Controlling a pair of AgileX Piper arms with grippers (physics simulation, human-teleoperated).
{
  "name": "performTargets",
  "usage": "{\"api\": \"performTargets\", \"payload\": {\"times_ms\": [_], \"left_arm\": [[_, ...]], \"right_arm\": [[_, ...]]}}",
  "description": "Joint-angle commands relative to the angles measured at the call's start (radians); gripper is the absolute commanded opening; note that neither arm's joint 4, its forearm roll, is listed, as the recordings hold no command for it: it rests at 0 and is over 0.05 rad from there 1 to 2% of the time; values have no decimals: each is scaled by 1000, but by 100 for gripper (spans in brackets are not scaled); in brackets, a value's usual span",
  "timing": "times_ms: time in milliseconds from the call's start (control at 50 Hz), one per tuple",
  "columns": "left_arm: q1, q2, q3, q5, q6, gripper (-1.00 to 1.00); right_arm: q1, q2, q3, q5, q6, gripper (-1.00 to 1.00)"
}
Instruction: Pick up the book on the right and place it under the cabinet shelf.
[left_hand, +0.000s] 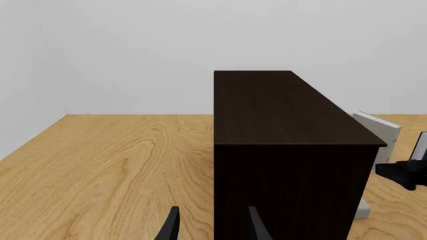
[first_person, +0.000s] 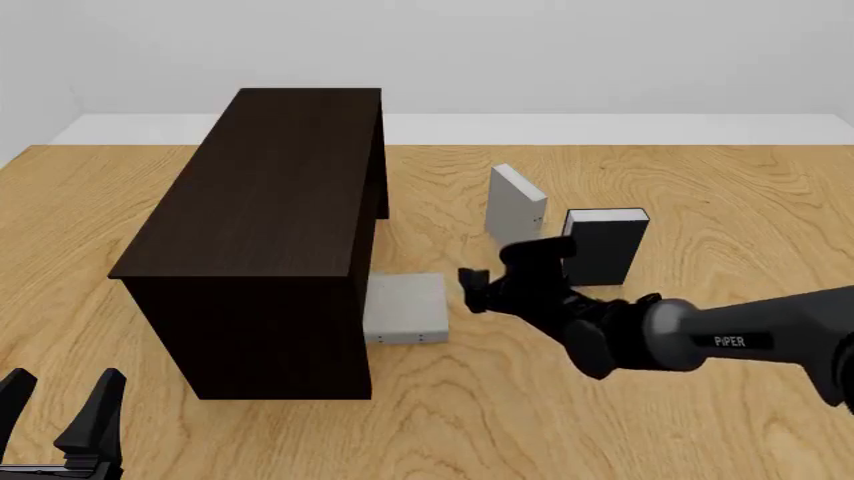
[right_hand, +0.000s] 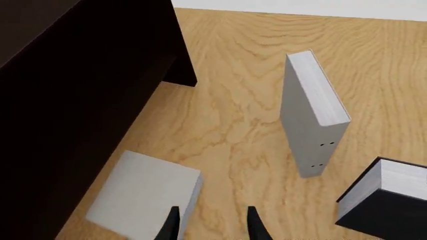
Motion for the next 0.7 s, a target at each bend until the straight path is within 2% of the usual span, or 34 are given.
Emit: {"api": "performTargets", "payload": {"times_ms": [20, 700], "left_arm": [[0, 0, 0, 0, 0, 100], [0, 0, 0, 0, 0, 100]], "right_arm": [[-23, 46, -10, -15, -19, 100], [-22, 205, -79, -44, -12, 100]]}}
